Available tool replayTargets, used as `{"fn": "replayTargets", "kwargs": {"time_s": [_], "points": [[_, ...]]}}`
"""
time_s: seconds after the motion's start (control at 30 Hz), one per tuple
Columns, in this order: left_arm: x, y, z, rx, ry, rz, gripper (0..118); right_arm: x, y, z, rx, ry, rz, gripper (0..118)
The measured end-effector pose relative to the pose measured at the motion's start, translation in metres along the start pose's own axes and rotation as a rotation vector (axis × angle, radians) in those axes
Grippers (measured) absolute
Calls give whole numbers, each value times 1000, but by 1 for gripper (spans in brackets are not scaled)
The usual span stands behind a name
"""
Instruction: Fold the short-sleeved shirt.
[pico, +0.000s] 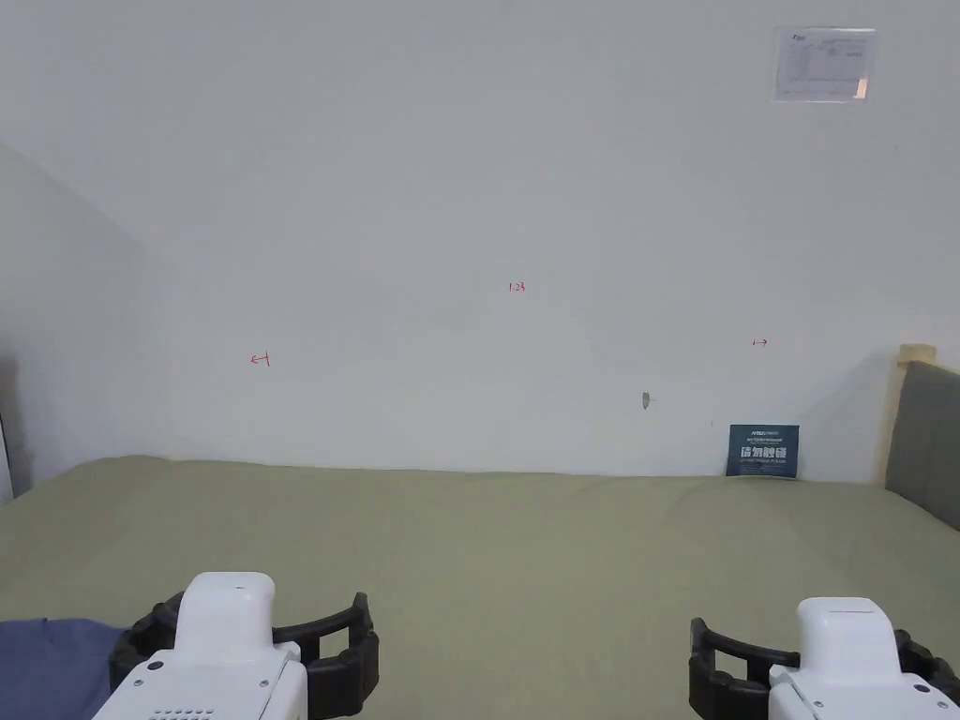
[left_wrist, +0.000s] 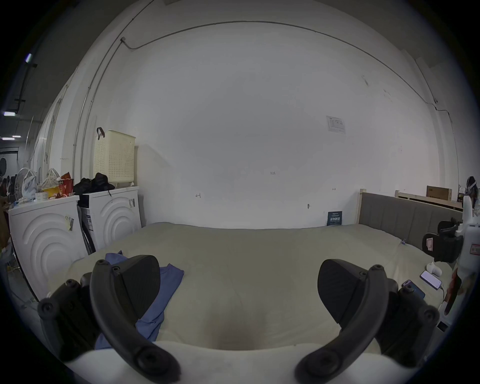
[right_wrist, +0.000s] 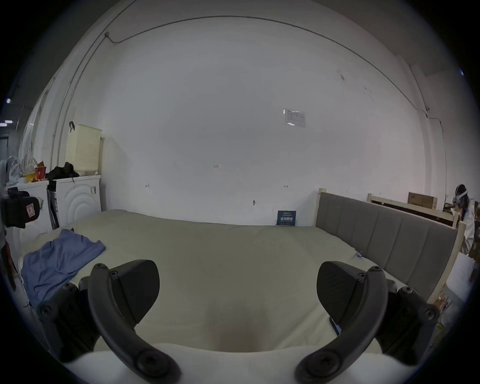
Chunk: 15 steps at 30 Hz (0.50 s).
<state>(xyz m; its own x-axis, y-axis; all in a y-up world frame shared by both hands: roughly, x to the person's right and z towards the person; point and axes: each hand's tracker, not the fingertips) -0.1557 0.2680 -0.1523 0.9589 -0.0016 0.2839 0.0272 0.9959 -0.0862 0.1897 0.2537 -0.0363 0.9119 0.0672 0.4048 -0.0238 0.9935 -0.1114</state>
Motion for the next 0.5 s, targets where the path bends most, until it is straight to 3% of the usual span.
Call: {"fn": "replayTargets", "kwargs": {"time_s": [0.37,0.5], "points": [[0,2,1,9,7,-10,118,-4,2,2,11,18,15,118],[-4,3,4,28,-8,47,118,-10,2,5,41,-35,49,118]]}}
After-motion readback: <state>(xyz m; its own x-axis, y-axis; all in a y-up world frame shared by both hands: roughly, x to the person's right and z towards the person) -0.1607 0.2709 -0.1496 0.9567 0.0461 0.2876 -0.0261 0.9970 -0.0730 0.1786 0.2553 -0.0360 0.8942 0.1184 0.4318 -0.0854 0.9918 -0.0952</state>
